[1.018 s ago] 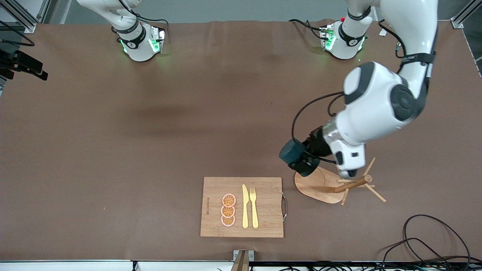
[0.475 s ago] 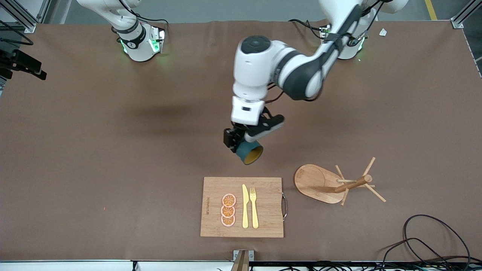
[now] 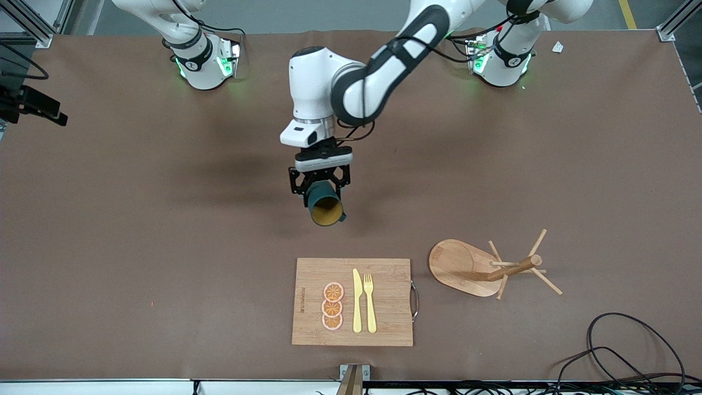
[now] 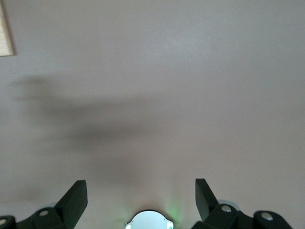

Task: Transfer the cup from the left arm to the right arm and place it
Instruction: 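Lift the mug off the stand and carry it toward the table middle, then hold the mug with the left gripper while the right gripper approaches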

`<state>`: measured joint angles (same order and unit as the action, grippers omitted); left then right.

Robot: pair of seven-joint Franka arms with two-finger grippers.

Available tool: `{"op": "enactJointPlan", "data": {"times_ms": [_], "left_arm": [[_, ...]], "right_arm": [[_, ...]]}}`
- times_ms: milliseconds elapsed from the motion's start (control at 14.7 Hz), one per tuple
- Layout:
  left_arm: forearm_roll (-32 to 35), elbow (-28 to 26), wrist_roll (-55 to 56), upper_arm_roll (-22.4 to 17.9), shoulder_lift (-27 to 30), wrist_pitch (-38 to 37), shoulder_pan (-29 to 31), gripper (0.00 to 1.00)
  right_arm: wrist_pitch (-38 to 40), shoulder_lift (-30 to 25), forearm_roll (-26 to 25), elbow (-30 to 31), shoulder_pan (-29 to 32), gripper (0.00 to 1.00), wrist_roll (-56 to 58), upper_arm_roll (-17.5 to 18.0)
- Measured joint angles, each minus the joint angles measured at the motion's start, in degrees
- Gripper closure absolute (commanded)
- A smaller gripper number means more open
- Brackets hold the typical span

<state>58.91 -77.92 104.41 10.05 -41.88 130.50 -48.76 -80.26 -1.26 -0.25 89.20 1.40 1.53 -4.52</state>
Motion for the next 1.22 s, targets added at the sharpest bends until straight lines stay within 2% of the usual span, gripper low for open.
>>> {"op": "enactJointPlan", "data": {"times_ms": [339,611,1018,1221], "left_arm": [[23.5,-0.2,14.9,-0.2,-6.2,-0.3,-3.4,0.63],[36.3,-0.3,23.7,-0.3,-11.6,-5.8,-5.9,0.63],[48.2,-0.4,33.6,-0.6,-18.4,-16.4,-10.4,0.63],[49.2,-0.3,35.8,-0.6,-20.3,-19.1,-12.0,0.6]], "right_arm": [[-2.2,4.0,0.0,-0.3,0.7,0.0,0.1,0.0],[-3.9,4.7,0.0,-0.3,0.8,0.0,0.1,0.0],[-4.6,8.0,0.0,-0.3,0.9,0.0,0.1,-0.1],[-4.8,9.2,0.0,-0.3,1.3,0.0,0.1,-0.1]]}}
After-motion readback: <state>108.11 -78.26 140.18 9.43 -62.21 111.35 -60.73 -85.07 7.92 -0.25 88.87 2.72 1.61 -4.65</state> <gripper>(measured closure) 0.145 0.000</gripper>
